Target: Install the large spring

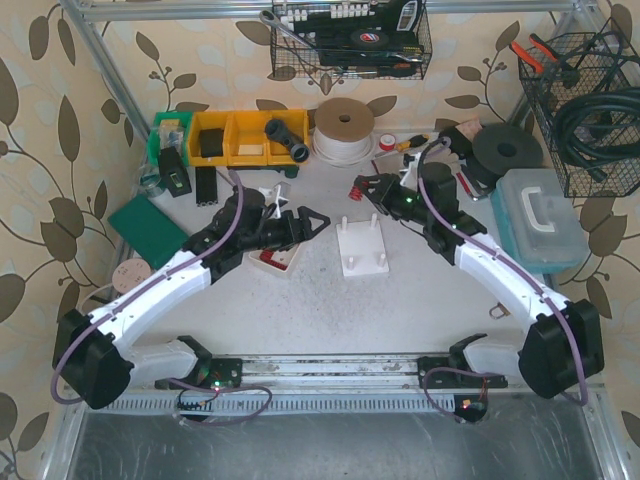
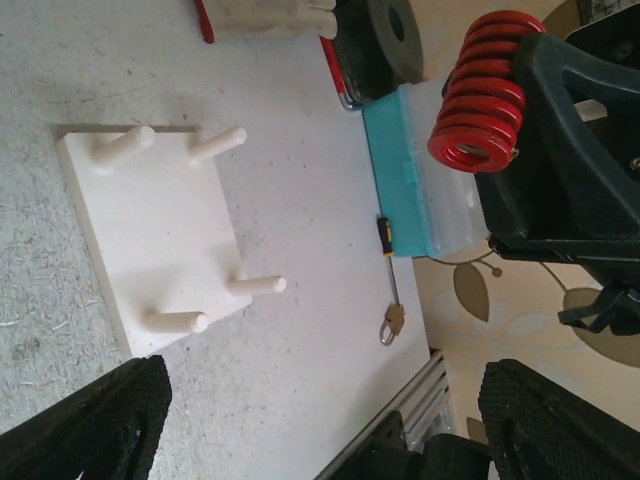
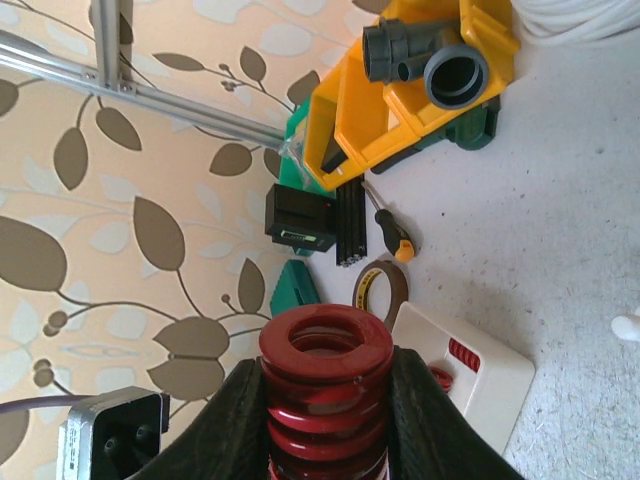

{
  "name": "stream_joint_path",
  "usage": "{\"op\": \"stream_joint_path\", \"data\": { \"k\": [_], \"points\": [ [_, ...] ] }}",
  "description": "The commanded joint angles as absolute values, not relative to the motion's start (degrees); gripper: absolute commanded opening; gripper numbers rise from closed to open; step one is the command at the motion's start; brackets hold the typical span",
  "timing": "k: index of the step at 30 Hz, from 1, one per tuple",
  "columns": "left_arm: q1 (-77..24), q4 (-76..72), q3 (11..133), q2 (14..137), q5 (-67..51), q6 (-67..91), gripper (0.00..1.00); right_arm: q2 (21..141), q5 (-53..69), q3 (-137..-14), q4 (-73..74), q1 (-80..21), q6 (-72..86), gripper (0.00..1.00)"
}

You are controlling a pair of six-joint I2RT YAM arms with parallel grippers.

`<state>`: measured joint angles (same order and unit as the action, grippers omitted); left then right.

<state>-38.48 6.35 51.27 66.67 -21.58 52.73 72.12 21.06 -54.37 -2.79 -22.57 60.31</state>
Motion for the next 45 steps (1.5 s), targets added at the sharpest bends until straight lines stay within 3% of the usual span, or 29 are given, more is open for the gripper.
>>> {"op": "stream_joint_path", "data": {
  "k": [1, 19, 32, 45],
  "points": [
    [-39.29, 3.83, 55.30, 67.28, -15.97, 49.05, 0.87, 70.79, 22.94, -50.13, -15.80, -21.37, 64.38, 0.00],
    [-39.31, -5.55, 57.89, 73.90, -23.02, 57.03, 0.84, 68.68, 22.43, -43.09, -30.24, -17.63, 75.77, 0.00],
    [-41.53, -9.96, 58.53, 76.86, -22.85, 58.07, 0.82, 60.19, 14.26, -40.71, -20.77, -17.15, 76.36, 0.00],
    [-43.41, -23.69, 60.12, 85.24, -25.08, 62.67, 0.82, 58.85, 12.06, -38.26, -20.66, -16.88, 80.16, 0.00]
  ]
}}
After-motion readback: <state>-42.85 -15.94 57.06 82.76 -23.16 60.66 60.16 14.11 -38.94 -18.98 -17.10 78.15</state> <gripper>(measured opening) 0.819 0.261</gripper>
